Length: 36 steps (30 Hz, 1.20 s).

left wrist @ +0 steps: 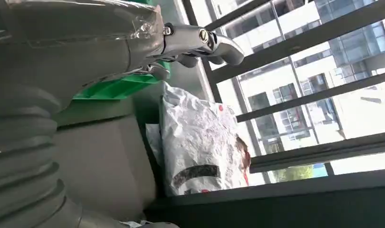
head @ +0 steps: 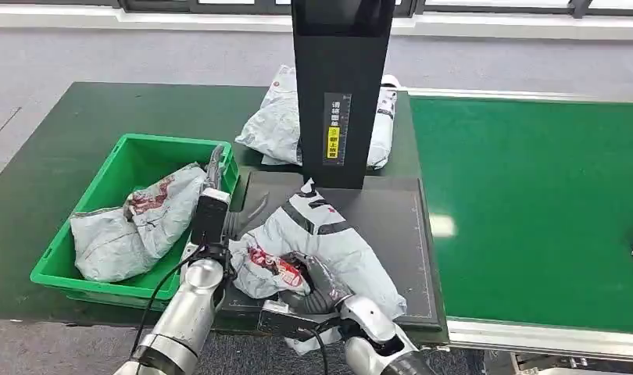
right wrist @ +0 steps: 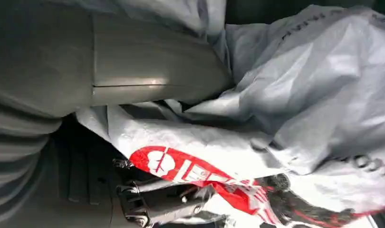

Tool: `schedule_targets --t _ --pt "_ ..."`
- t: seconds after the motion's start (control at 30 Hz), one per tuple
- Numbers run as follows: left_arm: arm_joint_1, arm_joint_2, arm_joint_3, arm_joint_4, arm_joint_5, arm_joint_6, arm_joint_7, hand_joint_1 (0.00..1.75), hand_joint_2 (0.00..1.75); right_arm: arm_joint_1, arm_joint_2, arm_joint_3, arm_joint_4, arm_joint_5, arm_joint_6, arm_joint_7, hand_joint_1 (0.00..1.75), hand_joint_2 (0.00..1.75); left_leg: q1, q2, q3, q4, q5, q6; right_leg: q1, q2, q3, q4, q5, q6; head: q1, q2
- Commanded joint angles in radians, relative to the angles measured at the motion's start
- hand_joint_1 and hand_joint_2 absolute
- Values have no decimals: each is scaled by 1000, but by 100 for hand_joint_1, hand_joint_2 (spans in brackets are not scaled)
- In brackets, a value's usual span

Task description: Moved the parcel from conveyor to table for the left to box.

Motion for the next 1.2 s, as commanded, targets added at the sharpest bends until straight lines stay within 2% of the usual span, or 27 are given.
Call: schedule_targets --t 0.03,0.2,0.27,0.43,0.57,0.6,0.63,0.67,0.7,0.77,0.87,0.97,1.2 --pt "-49 14 -34 67 7 -5 3 0 175 -35 -43 90 112 -2 7 3 7 175 0 0 3 -2 0 2 1 -1 4 -2 0 -3 0 0" --pt "-49 14 -34 67 7 -5 3 0 175 -35 -43 90 112 -2 7 3 7 175 0 1 4 -2 0 3 1 -1 4 -2 0 -3 0 0" --pt "-49 14 -37 63 15 -4 0 0 175 -29 -46 84 109 2 18 34 0 175 0 0 4 -2 0 3 1 -2 5 -3 0 -3 0 0" --pt "-18 24 -18 9 49 38 -34 0 175 -26 -56 22 107 42 -79 98 0 175 0 0 3 -1 0 2 0 -1 3 -1 0 -2 0 0" --pt "35 47 -2 -44 43 69 -33 0 175 64 -68 -124 -110 -6 -249 17 0 175 0 1 7 -4 0 4 1 -1 8 -5 0 -4 0 0" --pt "43 49 1 -53 43 55 -30 0 175 86 -61 -165 -164 -44 -285 -25 0 175 -1 1 4 -2 0 3 0 -1 5 -2 0 -2 0 0" --pt "45 56 -11 -48 20 33 0 0 175 116 -48 -219 -232 -117 -339 -91 0 175 -1 1 4 -2 0 3 0 -1 5 -2 0 -3 0 0" --pt "31 68 -46 -18 -31 -13 57 0 175 152 -28 -281 -297 -233 -436 -217 0 175 -1 1 2 -1 0 2 0 -1 3 0 -1 -2 0 0" --pt "15 64 -55 20 -59 -52 73 0 175 177 -23 -315 -353 -299 -470 -279 0 175 -1 2 2 -1 -1 2 0 0 3 0 -1 -3 0 0" --pt "-22 48 -59 115 -81 -119 76 0 175 213 -19 -368 -427 -369 -497 -344 0 175 -1 -2 3 -1 -1 3 1 -4 6 -1 -2 -4 0 0" --pt "-73 44 -108 233 -138 -188 77 0 175 224 2 -441 -447 -464 -536 -425 0 175 -1 -4 2 0 0 2 0 -6 4 -1 -2 -2 0 0" --pt "-112 47 -168 315 -211 -231 87 0 175 228 1 -486 -435 -493 -543 -437 0 175 -1 -1 2 0 0 3 0 -3 4 -1 -1 -3 0 0" --pt "-87 66 -219 317 -276 -277 63 0 175 242 2 -518 -400 -506 -539 -458 0 175 -1 2 5 -2 -1 3 0 0 5 -3 0 -4 0 0"
